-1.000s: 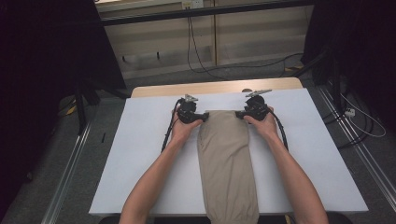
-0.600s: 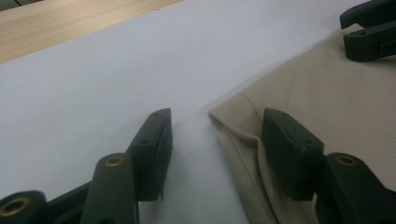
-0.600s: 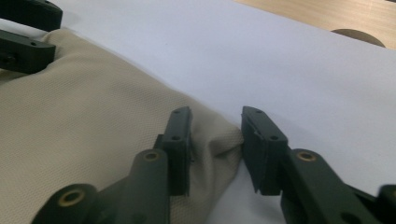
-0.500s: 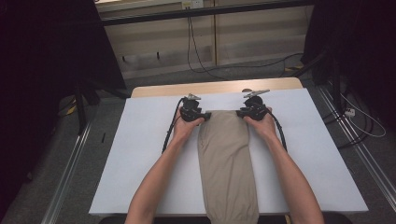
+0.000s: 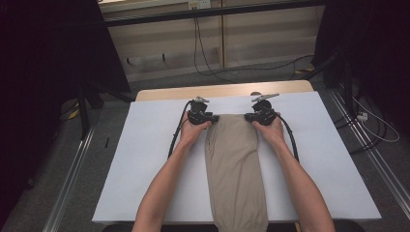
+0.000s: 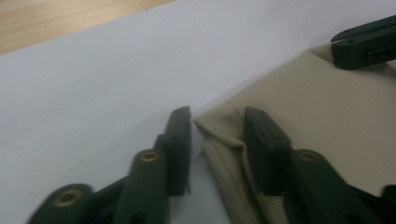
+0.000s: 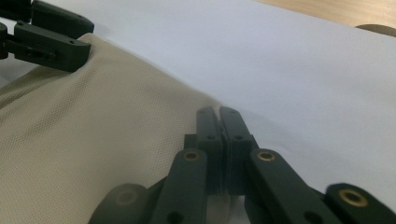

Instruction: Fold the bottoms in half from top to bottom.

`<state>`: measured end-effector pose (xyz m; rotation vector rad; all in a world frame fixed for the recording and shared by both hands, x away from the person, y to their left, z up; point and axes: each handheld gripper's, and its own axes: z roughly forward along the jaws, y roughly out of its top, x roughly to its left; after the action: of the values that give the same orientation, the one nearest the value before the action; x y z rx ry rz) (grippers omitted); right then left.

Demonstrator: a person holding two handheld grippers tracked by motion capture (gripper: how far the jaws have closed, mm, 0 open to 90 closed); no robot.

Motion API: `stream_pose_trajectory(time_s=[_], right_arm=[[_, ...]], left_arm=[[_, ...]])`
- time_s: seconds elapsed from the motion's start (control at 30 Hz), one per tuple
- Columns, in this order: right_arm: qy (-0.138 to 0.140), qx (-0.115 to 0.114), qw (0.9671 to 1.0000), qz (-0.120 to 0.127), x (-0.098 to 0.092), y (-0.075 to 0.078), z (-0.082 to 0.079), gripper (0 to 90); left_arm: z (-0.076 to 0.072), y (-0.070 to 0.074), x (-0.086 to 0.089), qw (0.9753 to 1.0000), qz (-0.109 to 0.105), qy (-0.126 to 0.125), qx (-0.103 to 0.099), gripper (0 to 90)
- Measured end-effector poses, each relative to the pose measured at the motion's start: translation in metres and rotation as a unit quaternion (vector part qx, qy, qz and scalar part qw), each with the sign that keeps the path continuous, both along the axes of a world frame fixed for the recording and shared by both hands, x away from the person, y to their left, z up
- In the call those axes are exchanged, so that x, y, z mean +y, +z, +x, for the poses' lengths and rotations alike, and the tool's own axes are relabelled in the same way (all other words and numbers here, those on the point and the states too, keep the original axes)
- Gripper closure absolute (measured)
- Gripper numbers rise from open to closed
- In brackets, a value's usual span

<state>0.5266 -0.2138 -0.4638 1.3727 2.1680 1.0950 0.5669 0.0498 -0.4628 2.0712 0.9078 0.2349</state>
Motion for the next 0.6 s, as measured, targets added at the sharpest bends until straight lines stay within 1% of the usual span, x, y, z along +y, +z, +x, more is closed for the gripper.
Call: stream_pose_trajectory(time_s=[0.03,0.07,0.13,0.17,0.2,0.23,0.27,0.33,0.37,0.4,0.43,0.53,0.57,0.6], right_arm=[[-0.001,0.0,1.0,0.0,0.0,0.0,0.0,88.5],[-0.002,0.0,1.0,0.0,0.001,0.0,0.0,88.5],[-0.005,0.002,1.0,0.004,0.001,0.0,0.0,88.6],[-0.005,0.002,1.0,0.006,0.0,0.0,0.0,88.6],[-0.006,0.001,0.9999,0.008,0.0,0.0,0.0,88.7],[-0.007,0.003,0.9999,0.011,0.0,0.0,0.0,88.7],[-0.007,0.0,0.9999,0.011,0.0,0.001,0.0,88.7],[-0.013,-0.005,0.9996,0.024,-0.001,0.005,0.0,88.8],[-0.013,-0.01,0.9995,0.026,-0.002,0.008,0.0,88.8],[-0.014,-0.014,0.9994,0.029,-0.003,0.011,0.0,88.9],[-0.013,-0.017,0.9991,0.036,-0.004,0.014,-0.001,88.9],[-0.015,-0.026,0.9988,0.04,-0.007,0.024,-0.001,89.0],[-0.018,-0.03,0.9984,0.045,-0.007,0.027,-0.001,89.0],[-0.022,-0.037,0.998,0.047,-0.008,0.031,0.0,89.1]], left_arm=[[-0.001,0.0,0.0,0.9998,-0.011,-0.008,0.012,75.0],[-0.002,0.0,-0.001,0.9997,-0.016,-0.009,0.018,82.8],[-0.003,0.0,-0.002,0.9995,-0.017,-0.009,0.023,85.1],[-0.004,0.001,-0.002,0.9994,-0.022,-0.002,0.028,85.8],[-0.004,0.001,-0.002,0.9994,-0.022,0.001,0.026,86.3],[-0.005,0.0,-0.001,0.9993,-0.028,0.007,0.025,86.6],[-0.005,0.0,-0.001,0.9992,-0.03,0.013,0.024,86.9],[-0.005,0.001,0.0,0.9989,-0.035,0.024,0.019,87.1],[-0.005,0.002,0.001,0.9991,-0.034,0.02,0.017,87.1],[-0.005,0.004,0.002,0.9989,-0.037,0.023,0.014,87.2],[-0.005,0.007,0.002,0.9986,-0.046,0.026,0.01,87.2],[-0.005,0.017,0.002,0.9981,-0.054,0.028,-0.006,87.3],[-0.005,0.02,0.002,0.9977,-0.061,0.028,-0.009,87.3],[-0.005,0.024,0.002,0.9977,-0.06,0.028,-0.016,87.4]])
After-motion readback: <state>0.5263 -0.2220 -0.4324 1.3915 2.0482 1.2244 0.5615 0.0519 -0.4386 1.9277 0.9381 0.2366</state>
